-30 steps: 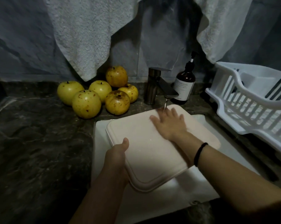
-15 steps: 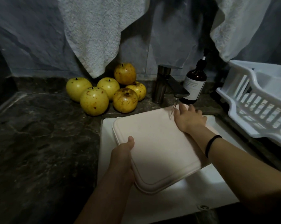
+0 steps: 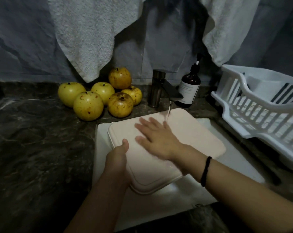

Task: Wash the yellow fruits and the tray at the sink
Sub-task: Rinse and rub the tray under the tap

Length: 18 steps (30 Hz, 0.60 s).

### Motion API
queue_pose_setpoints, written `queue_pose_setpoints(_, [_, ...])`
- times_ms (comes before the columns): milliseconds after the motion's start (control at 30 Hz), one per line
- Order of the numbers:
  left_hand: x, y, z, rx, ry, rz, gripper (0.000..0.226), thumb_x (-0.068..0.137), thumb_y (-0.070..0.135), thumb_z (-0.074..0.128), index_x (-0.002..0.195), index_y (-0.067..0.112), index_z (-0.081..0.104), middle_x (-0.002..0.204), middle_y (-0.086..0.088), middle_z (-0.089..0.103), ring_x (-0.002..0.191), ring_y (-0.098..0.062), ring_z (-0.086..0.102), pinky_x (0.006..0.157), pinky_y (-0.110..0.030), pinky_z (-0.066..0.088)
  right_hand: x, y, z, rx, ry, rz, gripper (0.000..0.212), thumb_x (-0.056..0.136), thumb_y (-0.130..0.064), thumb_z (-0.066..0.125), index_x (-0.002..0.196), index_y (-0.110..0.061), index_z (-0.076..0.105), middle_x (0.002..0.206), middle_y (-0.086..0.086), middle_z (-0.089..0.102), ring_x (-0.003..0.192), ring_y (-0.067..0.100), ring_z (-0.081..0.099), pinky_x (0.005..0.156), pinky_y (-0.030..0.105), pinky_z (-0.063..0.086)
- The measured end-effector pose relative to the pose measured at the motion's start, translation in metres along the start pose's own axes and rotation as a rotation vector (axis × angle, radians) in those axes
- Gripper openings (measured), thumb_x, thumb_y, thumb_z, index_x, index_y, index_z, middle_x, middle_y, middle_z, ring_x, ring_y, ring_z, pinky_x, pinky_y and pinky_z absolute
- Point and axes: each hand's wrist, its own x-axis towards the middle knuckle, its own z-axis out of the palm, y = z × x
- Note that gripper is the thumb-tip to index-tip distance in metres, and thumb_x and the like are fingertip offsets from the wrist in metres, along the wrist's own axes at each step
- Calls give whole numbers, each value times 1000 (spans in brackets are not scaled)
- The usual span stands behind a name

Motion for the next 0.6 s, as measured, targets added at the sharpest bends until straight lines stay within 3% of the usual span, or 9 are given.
queue_pose_setpoints(133, [-7, 3, 0, -52, -34, -4, 40, 98, 30, 46, 125, 3, 58, 116, -24, 63, 102, -32, 60, 91, -42, 46, -16, -39, 6, 39, 50, -161, 49, 103, -28, 29, 151, -24, 22, 161, -7, 8, 147, 13, 3, 119, 44, 1])
queue_pose_setpoints(200, [-9, 3, 0, -71, -50, 1, 39, 98, 30, 45, 126, 5, 57, 116, -24, 63, 102, -34, 60, 91, -44, 46, -21, -38, 5, 57, 48, -149, 48, 103, -30, 29, 150, -25, 24, 161, -4, 10, 147, 14, 4, 119, 41, 2])
queue_pose_setpoints(367, [-7, 6, 1, -41, -6, 7, 22, 94, 32, 57, 104, 12, 60, 110, -17, 67, 99, -37, 63, 95, -56, 46, -28, 15, 0, 22, -13, 123, 55, 98, -57, 20, 150, -40, 13, 161, -9, -3, 148, 15, -7, 117, 47, -5])
queue_pose_setpoints(500, [-3, 5, 0, -38, 15, 16, 37, 92, 32, 60, 119, 7, 58, 113, -16, 66, 100, -36, 63, 96, -55, 46, -41, 80, 0, 27, 40, 401, 58, 98, -58, 17, 151, -35, 13, 161, -6, -1, 148, 20, -4, 119, 44, -2])
queue_pose_setpoints(600, [-4, 5, 1, -36, -12, 0, 30, 93, 30, 58, 117, 11, 57, 111, -15, 65, 99, -36, 62, 94, -52, 46, -49, 94, -1, 14, 64, 462, 61, 98, -56, 17, 152, -28, 15, 161, -1, 4, 148, 21, 0, 120, 39, 1])
